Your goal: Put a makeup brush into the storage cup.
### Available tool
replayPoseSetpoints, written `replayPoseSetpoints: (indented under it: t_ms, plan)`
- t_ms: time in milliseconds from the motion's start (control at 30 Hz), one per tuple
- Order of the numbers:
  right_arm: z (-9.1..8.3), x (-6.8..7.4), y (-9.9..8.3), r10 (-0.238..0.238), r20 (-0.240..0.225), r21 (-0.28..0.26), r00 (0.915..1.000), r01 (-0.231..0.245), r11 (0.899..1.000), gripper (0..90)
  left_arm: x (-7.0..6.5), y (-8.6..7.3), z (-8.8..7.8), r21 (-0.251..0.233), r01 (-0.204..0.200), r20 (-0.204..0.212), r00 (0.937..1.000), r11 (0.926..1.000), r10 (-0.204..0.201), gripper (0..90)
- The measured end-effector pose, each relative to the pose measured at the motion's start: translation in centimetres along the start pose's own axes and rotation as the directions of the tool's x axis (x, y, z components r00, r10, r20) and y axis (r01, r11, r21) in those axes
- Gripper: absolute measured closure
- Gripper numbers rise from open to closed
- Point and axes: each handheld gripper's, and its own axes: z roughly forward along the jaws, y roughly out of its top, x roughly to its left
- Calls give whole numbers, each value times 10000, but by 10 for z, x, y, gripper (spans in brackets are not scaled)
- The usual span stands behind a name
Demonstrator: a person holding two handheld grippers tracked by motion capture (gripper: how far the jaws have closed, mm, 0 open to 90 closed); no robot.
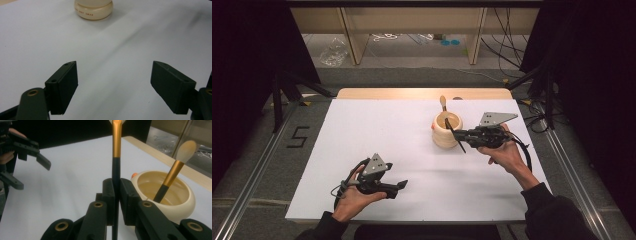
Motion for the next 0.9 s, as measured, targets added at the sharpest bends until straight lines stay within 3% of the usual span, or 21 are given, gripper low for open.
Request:
replayPoseSetpoints:
  t_ms: [33, 133, 167, 233, 467, 900]
  plan:
    - [0, -1, 0, -59, 127, -194, 9999, 61, 9998, 833, 1, 0, -2, 252, -253, 3, 9997, 9994, 253, 218]
    - [-3, -3, 0, 52, 243, -377, 9997, -42, 9993, 833, 1, -1, -1, 122, -201, 51, 9998, 9997, 200, 218]
    - [-4, -3, 0, 340, 220, -457, 9992, -330, 9984, 833, 2, -1, -2, 86, -127, 109, 9999, 9999, 126, 218]
    - [-5, -4, 0, 448, 147, -659, 9989, -437, 9969, 833, 1, -1, -1, 13, -85, 43, 10000, 10000, 85, 218]
    - [-7, -7, 2, 624, 304, -969, 9976, -592, 9935, 833, 2, -1, 0, 162, -226, 131, 9997, 9996, 224, 218]
    - [-13, -23, 6, 1365, 373, -1846, 9899, -1274, 9745, 833, 1, -1, -1, 138, -145, 23, 9999, 9998, 145, 217]
